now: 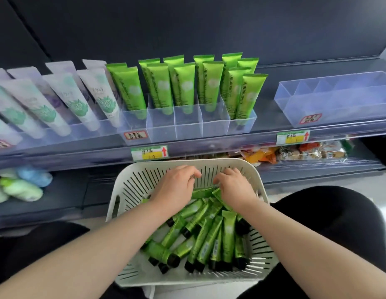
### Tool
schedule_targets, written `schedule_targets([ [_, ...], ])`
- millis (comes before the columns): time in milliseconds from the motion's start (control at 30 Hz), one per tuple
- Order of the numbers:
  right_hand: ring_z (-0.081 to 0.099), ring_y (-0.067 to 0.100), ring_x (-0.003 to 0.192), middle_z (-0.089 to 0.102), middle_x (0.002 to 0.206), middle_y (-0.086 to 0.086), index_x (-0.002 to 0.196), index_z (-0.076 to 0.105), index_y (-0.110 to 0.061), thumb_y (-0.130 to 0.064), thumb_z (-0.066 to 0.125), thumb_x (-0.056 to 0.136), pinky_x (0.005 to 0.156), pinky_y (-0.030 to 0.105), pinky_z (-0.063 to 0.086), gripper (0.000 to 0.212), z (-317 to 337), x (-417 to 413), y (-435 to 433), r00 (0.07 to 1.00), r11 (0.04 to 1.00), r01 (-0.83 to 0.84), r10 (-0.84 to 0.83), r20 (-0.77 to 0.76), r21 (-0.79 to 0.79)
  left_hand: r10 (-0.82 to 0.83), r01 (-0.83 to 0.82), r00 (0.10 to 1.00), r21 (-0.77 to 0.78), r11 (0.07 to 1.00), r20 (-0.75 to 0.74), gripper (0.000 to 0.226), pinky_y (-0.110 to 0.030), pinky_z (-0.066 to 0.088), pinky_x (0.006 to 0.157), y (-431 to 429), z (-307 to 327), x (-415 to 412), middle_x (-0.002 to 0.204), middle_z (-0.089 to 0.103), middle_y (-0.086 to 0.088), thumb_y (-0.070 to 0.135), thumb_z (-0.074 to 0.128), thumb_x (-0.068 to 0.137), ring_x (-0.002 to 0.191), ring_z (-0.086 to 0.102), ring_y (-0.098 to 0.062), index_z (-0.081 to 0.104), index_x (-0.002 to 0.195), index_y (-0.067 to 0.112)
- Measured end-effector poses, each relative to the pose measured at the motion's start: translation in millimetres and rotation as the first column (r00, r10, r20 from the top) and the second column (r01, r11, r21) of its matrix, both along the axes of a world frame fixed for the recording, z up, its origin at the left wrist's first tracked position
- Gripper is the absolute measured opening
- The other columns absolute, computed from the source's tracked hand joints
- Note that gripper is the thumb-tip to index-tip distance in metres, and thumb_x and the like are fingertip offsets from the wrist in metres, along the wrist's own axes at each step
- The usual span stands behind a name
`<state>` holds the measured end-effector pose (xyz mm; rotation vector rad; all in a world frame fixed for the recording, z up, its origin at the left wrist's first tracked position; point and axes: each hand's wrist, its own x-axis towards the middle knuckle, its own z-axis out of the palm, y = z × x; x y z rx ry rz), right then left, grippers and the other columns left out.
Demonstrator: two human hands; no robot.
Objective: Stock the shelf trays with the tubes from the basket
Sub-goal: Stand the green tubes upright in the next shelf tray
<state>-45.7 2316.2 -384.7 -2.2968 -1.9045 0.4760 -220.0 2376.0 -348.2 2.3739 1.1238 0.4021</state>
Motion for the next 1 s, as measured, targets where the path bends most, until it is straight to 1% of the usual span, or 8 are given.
schedule_targets([
  [133,0.052,0.031,0.114,0.049,0.13,0.01,0.136,0.042,-0.019,0.007,0.044,0.082,0.092,0.041,0.046,0.06,-31.1,-5.8,2.6,0.991,0.95,0.111,-0.129,-0.046,-0.292,0.019,-0.036,0.991,-0.119,0.992,-0.135,0.021,-0.018,0.043,0.085,-6.7,-33.6,-17.4,0.116,0.06,0.015,0.018,0.054,0.095,0.096,0.053,0.0,0.064,0.11,0.028],
  [267,0.053,0.033,0.113,0.053,0.125,0.015,0.141,0.031,-0.016,0.0,0.046,0.088,0.091,0.041,0.047,0.058,-52.3,-9.7,6.8,0.986,0.911,0.156,-0.169,0.001,-0.381,0.043,-0.072,0.986,-0.178,0.981,-0.164,0.021,-0.019,0.041,0.087,-5.1,-51.2,-29.9,0.12,0.059,0.013,0.017,0.054,0.096,0.103,0.055,-0.004,0.064,0.11,0.028],
  [367,0.055,0.031,0.107,0.059,0.114,0.012,0.135,0.035,-0.016,-0.01,0.052,0.09,0.091,0.042,0.048,0.048,-61.6,-12.7,9.5,0.98,0.913,0.18,-0.2,-0.015,-0.366,0.07,-0.105,0.981,-0.195,0.975,-0.18,0.021,-0.022,0.043,0.092,-3.0,-61.0,-34.8,0.118,0.06,0.013,0.016,0.054,0.095,0.109,0.055,-0.006,0.065,0.108,0.029],
  [533,0.05,0.031,0.116,0.058,0.123,0.009,0.131,0.044,-0.016,-0.017,0.061,0.086,0.1,0.047,0.042,0.048,-75.1,-18.3,10.4,0.992,0.918,0.125,-0.112,0.057,-0.377,0.083,-0.124,0.978,-0.217,0.968,-0.191,0.021,-0.029,0.048,0.093,-2.3,-72.8,-39.4,0.117,0.061,0.014,0.016,0.055,0.094,0.109,0.056,-0.007,0.065,0.106,0.03],
  [633,0.05,0.029,0.114,0.056,0.122,0.006,0.124,0.054,-0.02,-0.022,0.066,0.083,0.098,0.044,0.044,0.043,-76.5,-18.1,14.3,0.994,0.911,0.051,-0.005,0.111,-0.41,0.085,-0.129,0.977,-0.223,0.966,-0.196,0.019,-0.023,0.048,0.087,-3.9,-78.3,-42.7,0.118,0.061,0.014,0.018,0.056,0.095,0.104,0.056,-0.003,0.065,0.106,0.03],
  [733,0.052,0.026,0.107,0.056,0.112,0.003,0.112,0.059,-0.022,-0.033,0.06,0.087,0.092,0.041,0.045,0.027,-68.5,-19.2,16.0,0.996,0.929,0.012,0.023,0.09,-0.37,0.081,-0.135,0.975,-0.261,0.956,-0.209,0.02,-0.018,0.046,0.08,-5.7,-83.0,-44.4,0.118,0.061,0.014,0.018,0.055,0.095,0.096,0.056,-0.001,0.065,0.106,0.031],
  [867,0.059,0.026,0.097,0.057,0.105,0.003,0.115,0.053,-0.018,-0.037,0.052,0.093,0.072,0.035,0.045,0.029,-37.8,-13.6,13.8,0.995,0.97,-0.032,0.053,0.079,-0.243,0.072,-0.147,0.969,-0.315,0.938,-0.238,0.022,-0.021,0.049,0.073,-5.6,-91.7,-37.9,0.113,0.064,0.009,0.017,0.055,0.094,0.09,0.06,-0.006,0.065,0.11,0.028],
  [1000,0.062,0.025,0.091,0.059,0.107,-0.001,0.119,0.046,-0.024,-0.031,0.054,0.092,0.065,0.031,0.045,0.029,1.3,-1.0,1.4,0.993,0.988,-0.082,0.092,0.073,-0.13,0.025,-0.139,0.963,-0.414,0.9,-0.269,0.023,-0.028,0.052,0.086,-13.2,-103.9,-15.1,0.114,0.066,0.0,0.013,0.058,0.092,0.097,0.062,-0.014,0.065,0.113,0.021],
])
